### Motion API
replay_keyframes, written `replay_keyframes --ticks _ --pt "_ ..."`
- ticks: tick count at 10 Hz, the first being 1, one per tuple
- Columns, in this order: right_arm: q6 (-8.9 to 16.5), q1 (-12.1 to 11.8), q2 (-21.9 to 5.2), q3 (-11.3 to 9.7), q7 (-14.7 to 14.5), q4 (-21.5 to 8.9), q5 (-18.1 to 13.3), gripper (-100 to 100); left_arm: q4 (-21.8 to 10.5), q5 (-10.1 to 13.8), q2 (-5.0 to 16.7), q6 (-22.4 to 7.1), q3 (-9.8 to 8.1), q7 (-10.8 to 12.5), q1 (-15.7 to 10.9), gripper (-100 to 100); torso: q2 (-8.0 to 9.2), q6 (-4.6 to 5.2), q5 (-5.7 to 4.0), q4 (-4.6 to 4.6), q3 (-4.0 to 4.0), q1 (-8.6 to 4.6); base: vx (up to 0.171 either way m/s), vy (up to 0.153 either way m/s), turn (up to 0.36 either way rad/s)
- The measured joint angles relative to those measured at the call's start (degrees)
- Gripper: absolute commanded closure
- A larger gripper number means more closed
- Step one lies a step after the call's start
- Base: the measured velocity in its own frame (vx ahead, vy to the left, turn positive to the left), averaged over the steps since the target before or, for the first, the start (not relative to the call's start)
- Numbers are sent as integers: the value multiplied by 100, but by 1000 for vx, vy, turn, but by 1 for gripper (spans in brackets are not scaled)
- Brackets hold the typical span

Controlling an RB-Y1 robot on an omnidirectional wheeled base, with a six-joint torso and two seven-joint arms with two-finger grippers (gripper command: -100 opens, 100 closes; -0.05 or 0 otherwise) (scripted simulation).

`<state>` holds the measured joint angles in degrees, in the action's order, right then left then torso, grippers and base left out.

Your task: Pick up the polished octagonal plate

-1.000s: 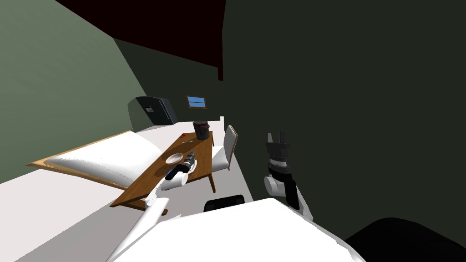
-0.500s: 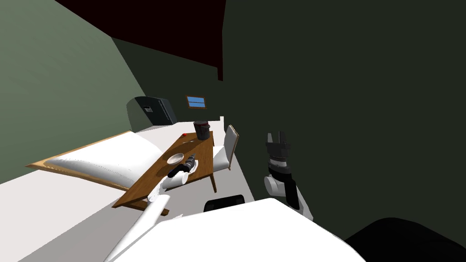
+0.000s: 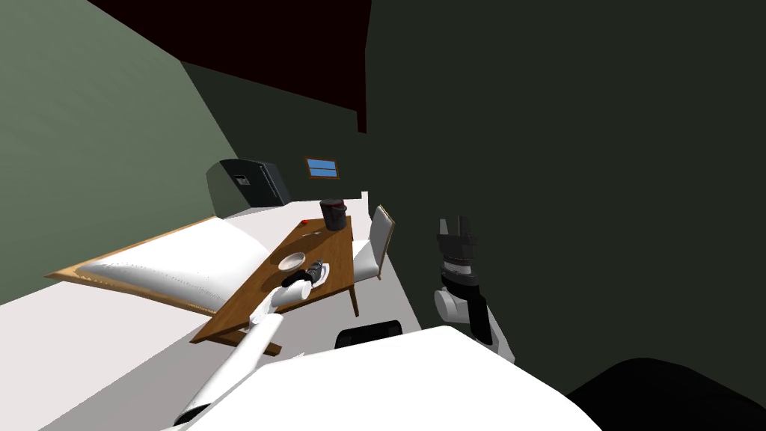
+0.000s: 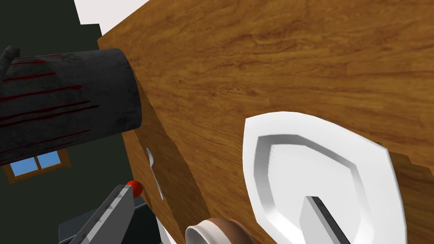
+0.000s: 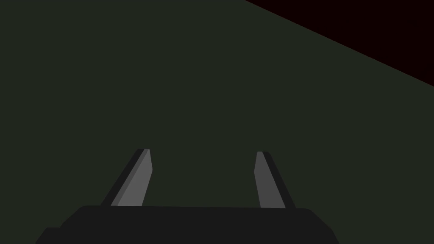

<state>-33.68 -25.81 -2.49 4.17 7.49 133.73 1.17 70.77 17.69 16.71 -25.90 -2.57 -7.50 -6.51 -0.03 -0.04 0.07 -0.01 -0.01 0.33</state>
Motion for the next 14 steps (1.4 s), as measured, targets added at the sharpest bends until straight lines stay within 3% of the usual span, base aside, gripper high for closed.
replay_keyframes --ticks 8,10,14 --pt "0 0 0 0 0 0 0 0 -1071 341 145 -1060 124 -201 -546 -100 -2 1 -2 0 -1 -10 1 67 -12" --pt "0 0 0 0 0 0 0 0 -1096 361 166 -1323 143 -204 -565 -100 -2 1 -3 0 -1 -13 7 67 -14" --pt "0 0 0 0 0 0 0 0 -1672 591 302 -1870 214 -330 -876 -100 -1 0 -1 0 -1 -4 7 75 -16"
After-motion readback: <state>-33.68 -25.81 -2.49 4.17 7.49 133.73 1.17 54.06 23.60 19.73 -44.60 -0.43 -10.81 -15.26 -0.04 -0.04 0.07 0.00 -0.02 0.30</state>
